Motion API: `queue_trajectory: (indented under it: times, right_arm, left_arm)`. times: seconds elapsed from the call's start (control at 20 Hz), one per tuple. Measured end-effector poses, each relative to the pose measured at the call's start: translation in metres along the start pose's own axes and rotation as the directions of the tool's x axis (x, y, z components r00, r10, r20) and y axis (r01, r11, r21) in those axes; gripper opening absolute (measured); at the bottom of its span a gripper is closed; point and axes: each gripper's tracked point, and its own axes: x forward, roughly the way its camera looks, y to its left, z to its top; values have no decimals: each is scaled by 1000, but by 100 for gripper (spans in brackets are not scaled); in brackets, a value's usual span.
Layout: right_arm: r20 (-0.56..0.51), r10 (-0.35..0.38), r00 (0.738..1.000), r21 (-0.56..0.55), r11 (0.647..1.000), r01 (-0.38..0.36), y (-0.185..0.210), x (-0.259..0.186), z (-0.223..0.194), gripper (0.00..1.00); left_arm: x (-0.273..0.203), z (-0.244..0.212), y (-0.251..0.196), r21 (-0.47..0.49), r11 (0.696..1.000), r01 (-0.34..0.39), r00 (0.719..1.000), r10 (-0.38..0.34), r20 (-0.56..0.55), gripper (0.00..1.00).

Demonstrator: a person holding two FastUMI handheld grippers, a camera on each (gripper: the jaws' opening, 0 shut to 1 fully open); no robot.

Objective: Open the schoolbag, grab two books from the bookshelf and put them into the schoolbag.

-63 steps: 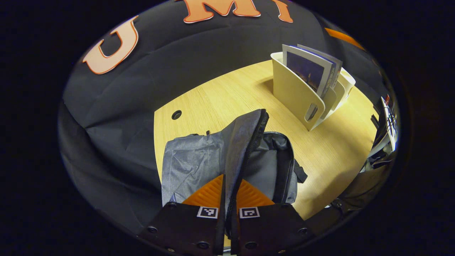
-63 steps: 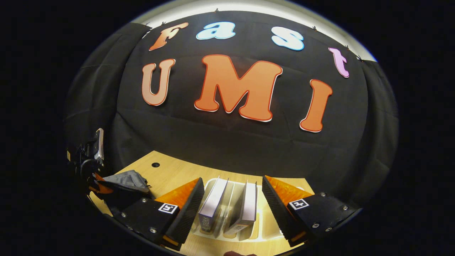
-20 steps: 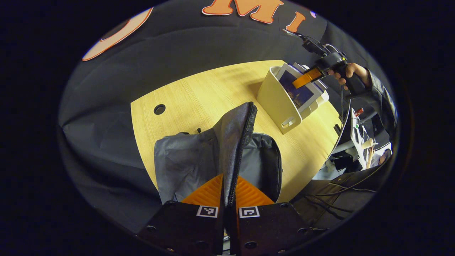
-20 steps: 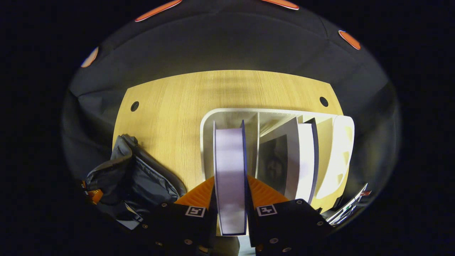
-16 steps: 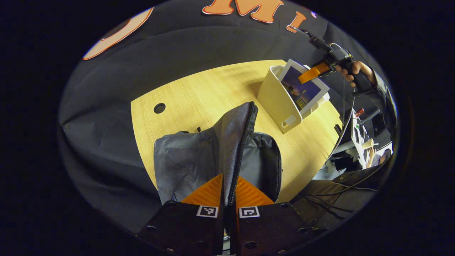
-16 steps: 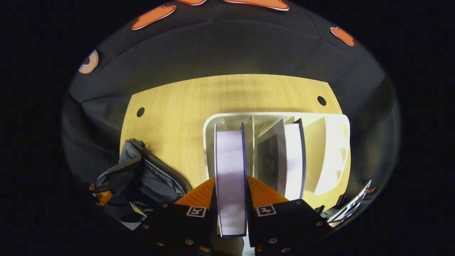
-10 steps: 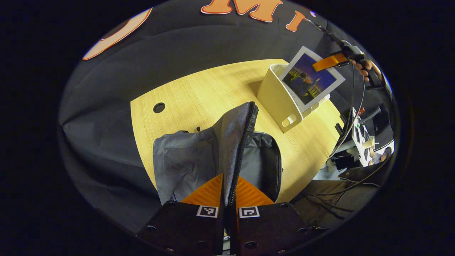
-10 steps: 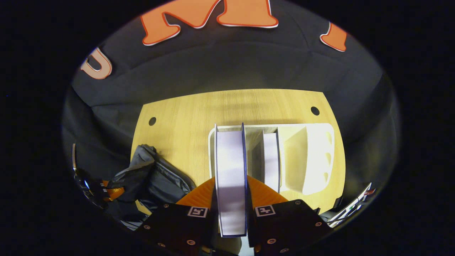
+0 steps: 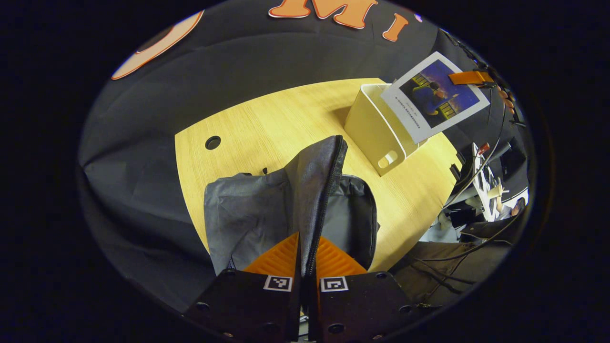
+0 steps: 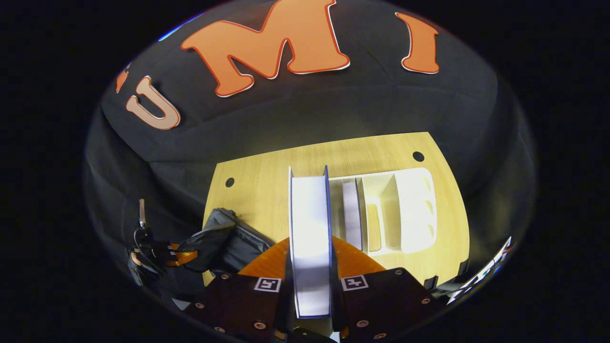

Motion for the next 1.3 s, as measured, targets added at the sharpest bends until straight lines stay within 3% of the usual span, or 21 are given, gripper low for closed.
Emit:
queue_trajectory:
  times: [0.05, 0.55, 1.3]
  right_arm:
    - [9, 23, 1000, 13, 1000, -23, 5, -3, -2, 31]
    - [-34, 238, 971, 99, 967, -233, 73, 19, -76, 30]
    - [-75, 365, 928, 256, 906, -336, 148, 98, -154, 30]
  left_arm:
    - [0, -1, 1, -1, 1000, -3, 1000, 3, 2, 8]
    - [-1, -4, -1, -2, 1000, -23, 1000, 23, 22, 8]
    - [-12, -7, -2, 12, 998, -58, 996, 57, 61, 8]
